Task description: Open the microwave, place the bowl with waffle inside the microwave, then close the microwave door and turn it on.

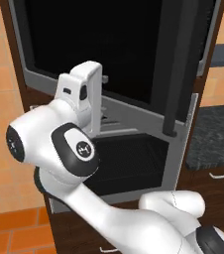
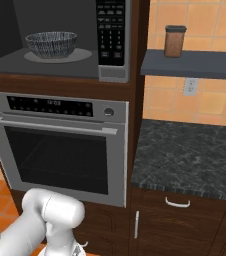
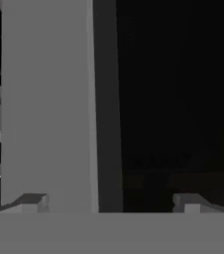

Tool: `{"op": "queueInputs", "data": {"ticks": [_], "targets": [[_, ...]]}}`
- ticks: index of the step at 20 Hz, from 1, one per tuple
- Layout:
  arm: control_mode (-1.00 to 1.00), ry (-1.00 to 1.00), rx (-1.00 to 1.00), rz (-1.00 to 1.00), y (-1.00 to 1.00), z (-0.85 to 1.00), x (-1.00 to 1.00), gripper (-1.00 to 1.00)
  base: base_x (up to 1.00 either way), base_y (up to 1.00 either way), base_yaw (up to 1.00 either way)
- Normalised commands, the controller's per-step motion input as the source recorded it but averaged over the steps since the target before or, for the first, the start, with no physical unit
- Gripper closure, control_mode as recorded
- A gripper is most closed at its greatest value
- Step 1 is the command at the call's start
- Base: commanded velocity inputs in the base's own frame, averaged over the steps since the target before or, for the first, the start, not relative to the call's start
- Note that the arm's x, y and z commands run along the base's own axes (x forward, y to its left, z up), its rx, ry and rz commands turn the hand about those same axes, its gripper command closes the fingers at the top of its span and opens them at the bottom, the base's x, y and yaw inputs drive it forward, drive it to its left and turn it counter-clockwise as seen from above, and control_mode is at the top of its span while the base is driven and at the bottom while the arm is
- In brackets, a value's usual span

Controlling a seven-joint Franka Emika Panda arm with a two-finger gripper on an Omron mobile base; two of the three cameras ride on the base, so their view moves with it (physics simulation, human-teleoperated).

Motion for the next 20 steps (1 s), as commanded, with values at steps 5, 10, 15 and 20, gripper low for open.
{"op": "queueInputs", "data": {"ticks": [5,10,15,20], "targets": [[-1.0,0.0,0.21,0.0,-0.78,0.0,0.59,-1.0,0.0,0.0,0.0],[-1.0,0.0,0.23,0.0,-0.81,0.0,0.68,-1.0,0.0,0.0,0.0],[-1.0,0.0,0.19,0.02,-0.64,0.0,0.73,-1.0,0.0,0.0,0.0],[-1.0,0.0,0.14,0.06,-0.47,0.0,0.75,-1.0,0.0,0.0,0.0]]}}
